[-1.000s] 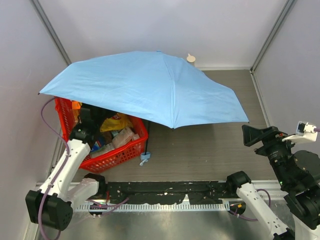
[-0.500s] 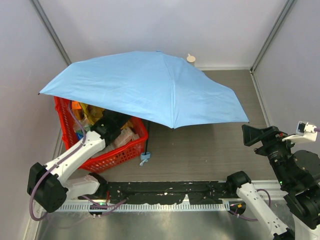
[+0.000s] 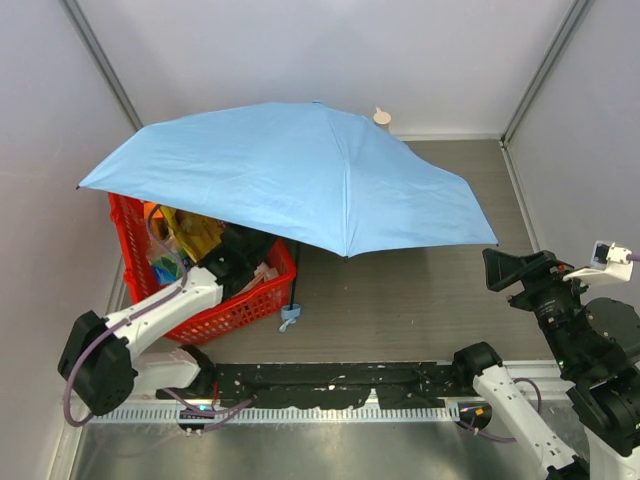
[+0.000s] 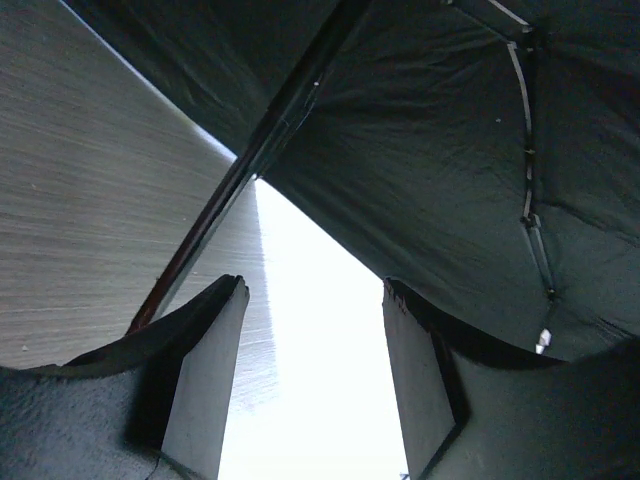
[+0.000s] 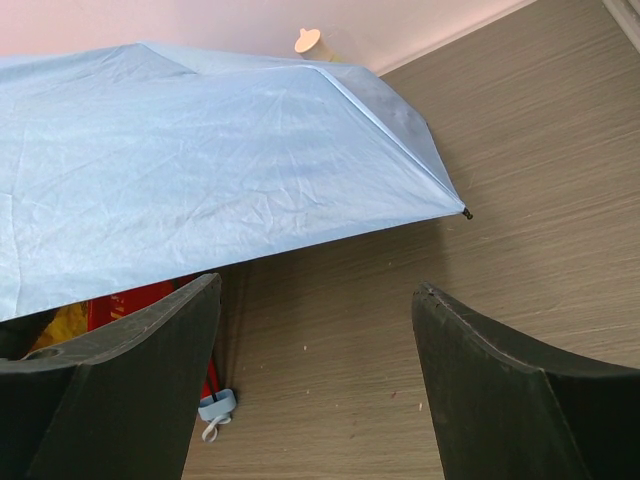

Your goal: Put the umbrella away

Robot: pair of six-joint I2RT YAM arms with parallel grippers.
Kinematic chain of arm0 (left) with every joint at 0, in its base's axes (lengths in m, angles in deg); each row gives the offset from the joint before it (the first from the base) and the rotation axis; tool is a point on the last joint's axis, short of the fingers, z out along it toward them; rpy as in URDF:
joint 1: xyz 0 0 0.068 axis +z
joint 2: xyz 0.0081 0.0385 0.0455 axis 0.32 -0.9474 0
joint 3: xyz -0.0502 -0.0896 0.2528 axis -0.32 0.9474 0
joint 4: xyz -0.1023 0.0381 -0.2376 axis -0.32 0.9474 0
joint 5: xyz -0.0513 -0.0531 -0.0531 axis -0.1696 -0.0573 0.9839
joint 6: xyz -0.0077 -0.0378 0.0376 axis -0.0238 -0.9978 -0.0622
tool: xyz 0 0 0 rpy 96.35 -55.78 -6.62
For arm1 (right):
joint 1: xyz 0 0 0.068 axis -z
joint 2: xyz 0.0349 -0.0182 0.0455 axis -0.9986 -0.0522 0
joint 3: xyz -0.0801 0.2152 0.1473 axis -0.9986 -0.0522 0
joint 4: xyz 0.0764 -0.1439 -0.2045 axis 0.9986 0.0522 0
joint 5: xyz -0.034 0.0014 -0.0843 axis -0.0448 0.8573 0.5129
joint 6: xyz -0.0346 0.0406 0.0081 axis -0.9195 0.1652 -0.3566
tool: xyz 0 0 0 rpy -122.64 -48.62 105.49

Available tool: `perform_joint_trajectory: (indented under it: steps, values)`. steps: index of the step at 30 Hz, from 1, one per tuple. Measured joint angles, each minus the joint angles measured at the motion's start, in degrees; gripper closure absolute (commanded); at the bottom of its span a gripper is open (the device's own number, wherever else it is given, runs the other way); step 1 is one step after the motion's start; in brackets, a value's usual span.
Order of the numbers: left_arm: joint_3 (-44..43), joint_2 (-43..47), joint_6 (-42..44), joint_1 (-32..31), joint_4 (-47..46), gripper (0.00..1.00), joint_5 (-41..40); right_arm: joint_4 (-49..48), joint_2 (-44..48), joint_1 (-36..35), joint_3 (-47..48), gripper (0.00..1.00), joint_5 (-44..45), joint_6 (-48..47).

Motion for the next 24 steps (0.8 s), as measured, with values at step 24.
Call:
perform_joint_trajectory:
  steps: [24]
  values:
    - [-0.70,18.78,12.11,17.00,31.01,0.36,0.76,-0.39,-0.09,0.00,-1.40,0.20,-1.90,0.00]
